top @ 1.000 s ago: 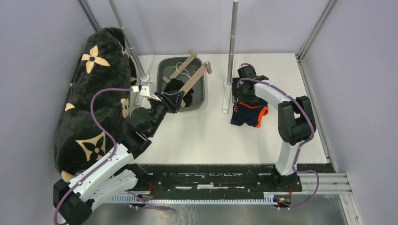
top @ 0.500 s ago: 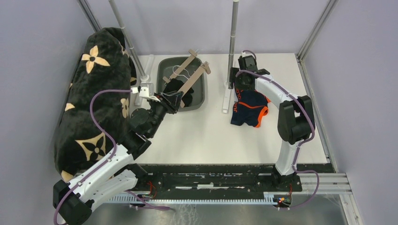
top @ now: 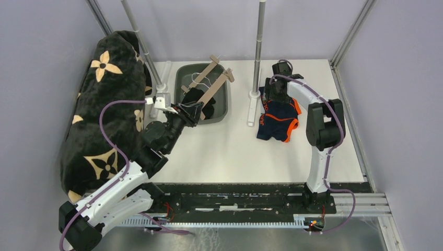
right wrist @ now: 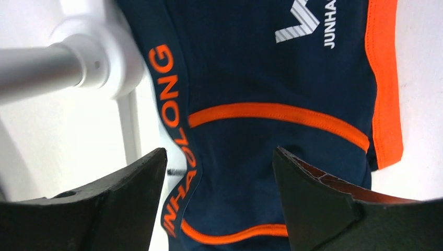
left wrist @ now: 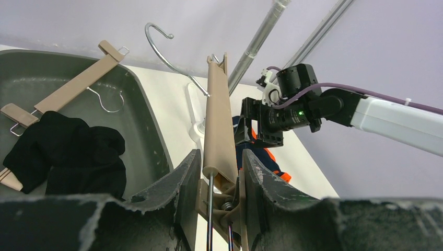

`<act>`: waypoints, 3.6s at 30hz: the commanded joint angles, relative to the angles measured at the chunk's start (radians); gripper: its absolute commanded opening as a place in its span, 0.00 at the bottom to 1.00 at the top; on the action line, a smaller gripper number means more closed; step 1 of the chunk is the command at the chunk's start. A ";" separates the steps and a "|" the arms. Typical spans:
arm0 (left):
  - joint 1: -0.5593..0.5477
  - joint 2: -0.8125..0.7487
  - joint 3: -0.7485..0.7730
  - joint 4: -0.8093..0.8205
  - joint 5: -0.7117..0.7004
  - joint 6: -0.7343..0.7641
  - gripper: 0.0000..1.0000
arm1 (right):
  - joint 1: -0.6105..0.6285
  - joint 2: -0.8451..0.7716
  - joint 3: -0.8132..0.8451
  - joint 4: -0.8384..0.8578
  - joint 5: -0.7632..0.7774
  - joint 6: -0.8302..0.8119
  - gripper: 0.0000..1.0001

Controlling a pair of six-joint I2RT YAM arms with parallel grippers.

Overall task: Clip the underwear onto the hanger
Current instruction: Clamp the underwear onto the hanger.

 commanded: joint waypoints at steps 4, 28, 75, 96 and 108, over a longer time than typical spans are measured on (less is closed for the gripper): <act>-0.003 0.003 0.005 0.075 -0.012 -0.015 0.03 | -0.017 0.073 0.143 -0.032 0.017 0.031 0.83; -0.003 0.022 0.003 0.089 -0.011 -0.017 0.03 | -0.113 0.293 0.404 -0.102 -0.122 0.150 0.83; -0.003 0.073 -0.005 0.121 0.001 -0.012 0.03 | 0.034 -0.222 -0.197 -0.038 -0.013 -0.202 0.93; -0.002 0.060 -0.017 0.120 -0.016 -0.006 0.03 | -0.004 -0.060 -0.218 -0.015 -0.047 -0.191 0.91; -0.001 0.052 -0.023 0.119 -0.032 0.001 0.03 | -0.009 0.013 -0.202 -0.100 -0.028 -0.166 0.43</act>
